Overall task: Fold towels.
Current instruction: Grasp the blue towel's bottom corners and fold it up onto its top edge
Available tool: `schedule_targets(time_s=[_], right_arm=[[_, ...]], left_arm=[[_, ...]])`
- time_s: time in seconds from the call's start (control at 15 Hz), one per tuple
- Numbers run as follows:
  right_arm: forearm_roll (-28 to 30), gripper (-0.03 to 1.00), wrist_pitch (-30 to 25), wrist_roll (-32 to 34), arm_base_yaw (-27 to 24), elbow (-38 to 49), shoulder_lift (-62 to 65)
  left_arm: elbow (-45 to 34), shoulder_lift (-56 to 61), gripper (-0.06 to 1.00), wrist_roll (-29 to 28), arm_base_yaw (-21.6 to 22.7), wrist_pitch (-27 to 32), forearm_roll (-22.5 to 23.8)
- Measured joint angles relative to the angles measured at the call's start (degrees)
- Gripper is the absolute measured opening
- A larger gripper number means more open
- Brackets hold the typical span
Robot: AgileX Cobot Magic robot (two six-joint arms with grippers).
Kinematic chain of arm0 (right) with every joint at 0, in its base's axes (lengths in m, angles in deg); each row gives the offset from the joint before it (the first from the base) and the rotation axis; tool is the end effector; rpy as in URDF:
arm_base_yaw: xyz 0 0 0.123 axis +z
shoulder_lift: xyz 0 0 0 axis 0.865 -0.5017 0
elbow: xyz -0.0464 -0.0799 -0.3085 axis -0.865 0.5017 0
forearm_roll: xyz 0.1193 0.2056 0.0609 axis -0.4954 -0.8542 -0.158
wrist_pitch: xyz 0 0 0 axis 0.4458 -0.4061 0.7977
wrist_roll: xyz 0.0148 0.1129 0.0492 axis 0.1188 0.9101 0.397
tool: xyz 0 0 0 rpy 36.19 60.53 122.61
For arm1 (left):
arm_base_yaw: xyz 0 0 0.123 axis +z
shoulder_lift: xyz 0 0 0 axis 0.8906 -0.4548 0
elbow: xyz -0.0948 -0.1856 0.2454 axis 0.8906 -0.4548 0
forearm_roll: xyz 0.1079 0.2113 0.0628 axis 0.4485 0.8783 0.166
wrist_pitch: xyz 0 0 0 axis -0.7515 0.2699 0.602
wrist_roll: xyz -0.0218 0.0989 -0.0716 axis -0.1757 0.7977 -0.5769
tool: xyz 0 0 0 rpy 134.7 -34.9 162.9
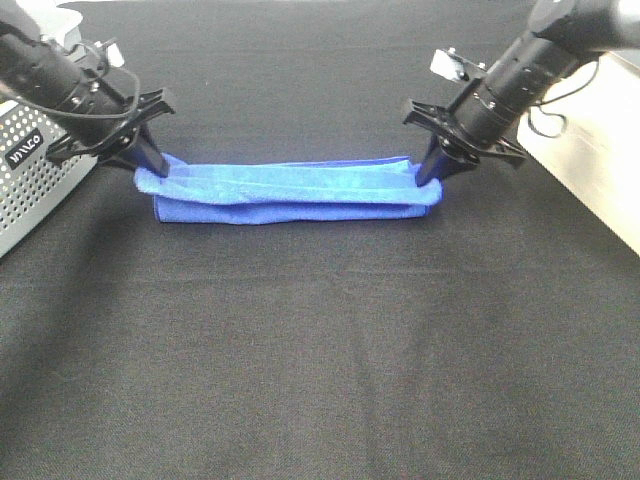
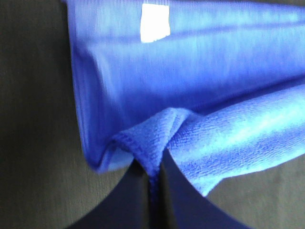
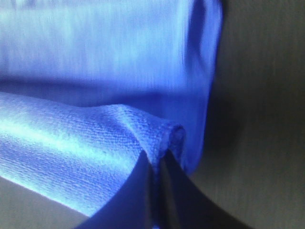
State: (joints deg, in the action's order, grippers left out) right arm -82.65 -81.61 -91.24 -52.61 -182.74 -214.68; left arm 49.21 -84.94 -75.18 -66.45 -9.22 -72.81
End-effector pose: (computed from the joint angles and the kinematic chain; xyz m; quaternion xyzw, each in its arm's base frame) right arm 0.5047 0.1141 0.1401 -0.0478 0.9699 0.2135 0.1069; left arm 0.4903 -0.0841 0.1601 -0.0398 0.9592 -0.2422 0.1405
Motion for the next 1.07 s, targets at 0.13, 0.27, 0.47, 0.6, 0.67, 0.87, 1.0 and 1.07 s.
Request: schedule_targets(time_s=[0.13, 0.27, 0.47, 0.6, 0.67, 0.87, 1.0, 1.07], right_arm=[[0.2, 0.0, -1.4, 0.0, 0.0, -8.4, -5.8], [0.2, 0.0, -1.4, 0.1, 0.0, -12.4, -9.0], [0.2, 0.0, 0.8, 0.1, 0.0, -14.2, -10.7], [0.2, 0.0, 0.9, 0.1, 0.0, -14.2, -10.8], [0.2, 0.0, 1.0, 0.2, 0.0, -14.2, -10.8], [0.5, 0.0, 2.5, 1.4, 0.0, -14.2, -10.8], [0.9, 0.12, 2.5, 2.7, 0.0, -14.2, -10.8], [1.0, 0.28, 2.0, 2.8, 0.0, -14.2, -10.8]], left_arm=[[5.3, -3.7, 0.01, 0.0, 0.0, -0.2, 0.3], [7.5, -5.6, 0.01, 0.0, 0.0, -1.6, 0.3], [8.0, -7.3, 0.01, 0.0, 0.0, -3.2, 0.4], [8.0, -8.1, 0.06, 0.0, 0.0, -3.2, 1.0], [8.0, -8.1, 0.11, 0.0, 0.0, -3.2, 1.1], [8.0, -8.1, 0.3, 0.0, 0.0, -3.2, 1.8], [8.0, -8.1, 0.61, -0.2, 0.0, -3.3, 1.8], [8.0, -8.1, 0.69, -0.7, 0.0, -3.3, 1.8]])
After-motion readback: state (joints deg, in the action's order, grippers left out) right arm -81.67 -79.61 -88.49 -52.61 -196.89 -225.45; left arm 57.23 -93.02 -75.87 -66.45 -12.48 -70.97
